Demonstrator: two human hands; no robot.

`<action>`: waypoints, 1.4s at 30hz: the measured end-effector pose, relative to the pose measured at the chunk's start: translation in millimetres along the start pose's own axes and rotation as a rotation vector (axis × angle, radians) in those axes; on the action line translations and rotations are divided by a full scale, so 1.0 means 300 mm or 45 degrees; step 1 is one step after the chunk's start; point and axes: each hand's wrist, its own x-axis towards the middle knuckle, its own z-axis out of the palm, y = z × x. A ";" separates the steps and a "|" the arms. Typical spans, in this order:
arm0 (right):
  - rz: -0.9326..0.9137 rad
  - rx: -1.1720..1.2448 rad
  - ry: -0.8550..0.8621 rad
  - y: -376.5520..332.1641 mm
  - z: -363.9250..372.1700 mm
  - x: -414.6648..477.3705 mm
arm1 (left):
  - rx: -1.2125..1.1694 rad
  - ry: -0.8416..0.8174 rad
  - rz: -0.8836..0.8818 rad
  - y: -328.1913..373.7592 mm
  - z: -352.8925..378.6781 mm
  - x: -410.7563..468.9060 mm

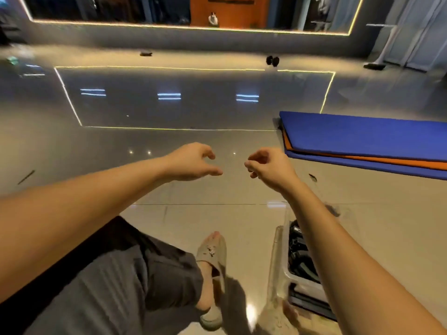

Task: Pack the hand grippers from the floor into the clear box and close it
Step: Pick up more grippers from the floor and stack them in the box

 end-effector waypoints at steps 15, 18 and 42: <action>-0.286 0.127 -0.673 -0.641 0.935 -0.233 | -0.029 0.045 -0.727 -0.751 -0.473 -0.959; -0.342 0.056 -0.841 -0.719 1.165 -0.294 | -0.078 0.095 -0.921 -0.972 -0.457 -1.170; -0.703 -0.800 -1.253 -0.527 2.524 -0.329 | -0.622 0.594 -1.914 -2.106 0.509 -1.601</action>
